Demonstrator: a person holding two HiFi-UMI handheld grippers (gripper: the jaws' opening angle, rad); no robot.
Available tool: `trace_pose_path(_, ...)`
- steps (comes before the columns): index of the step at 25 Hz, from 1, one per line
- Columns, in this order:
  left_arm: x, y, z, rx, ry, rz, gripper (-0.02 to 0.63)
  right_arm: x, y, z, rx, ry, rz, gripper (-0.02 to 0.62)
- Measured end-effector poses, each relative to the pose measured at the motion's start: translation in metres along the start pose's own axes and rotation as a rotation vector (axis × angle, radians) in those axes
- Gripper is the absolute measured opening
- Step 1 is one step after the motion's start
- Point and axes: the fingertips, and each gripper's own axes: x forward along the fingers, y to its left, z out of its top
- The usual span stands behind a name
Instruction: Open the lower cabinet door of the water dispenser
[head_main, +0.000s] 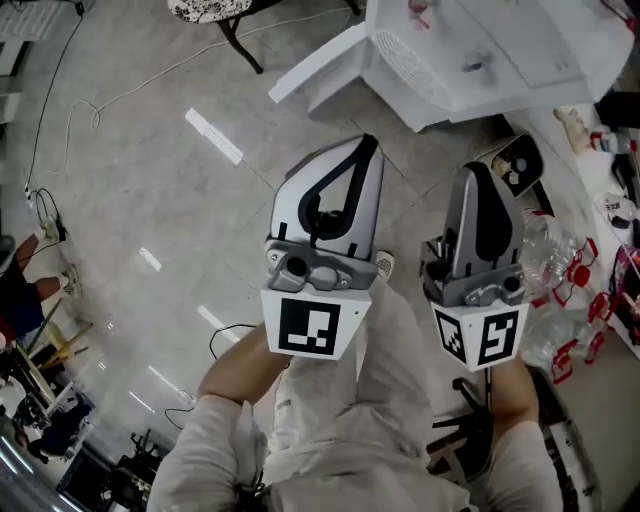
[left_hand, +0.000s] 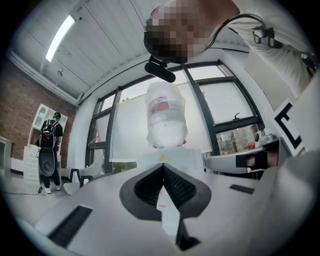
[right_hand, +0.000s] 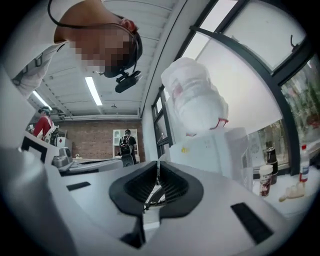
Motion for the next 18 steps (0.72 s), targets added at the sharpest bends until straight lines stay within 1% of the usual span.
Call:
trace_pose_path(4,-0.002,0.0,0.101,-0.031,0.024,-0.02,0.0,-0.021,-0.005,0.104,-0.007,0.003,-0.074,0.029)
trace_pose_path(7,-0.003,0.004,0.169,-0.045,0.008,-0.032,0.0,-0.04,-0.003,0.166,-0.015,0.023,-0.101,0.029)
trace_pose_path(9,-0.006,0.004,0.205,-0.054,0.009,-0.04,0.0,-0.053,0.003,0.201,-0.031,0.038,-0.113,0.029)
trace_pose_path(13,-0.015,0.0,0.251,-0.055,0.039,-0.066,0.0,-0.078,0.015,0.258,0.0,0.042,-0.166,0.029)
trace_pose_path(16,-0.023,-0.005,0.277,-0.066,0.059,-0.08,0.0,-0.101,0.024,0.289,-0.034,0.038,-0.189,0.029)
trace_pose_path(18,-0.024,-0.011,0.297,-0.067,0.044,-0.104,0.0,-0.117,0.021,0.303,-0.051,0.034,-0.215,0.029)
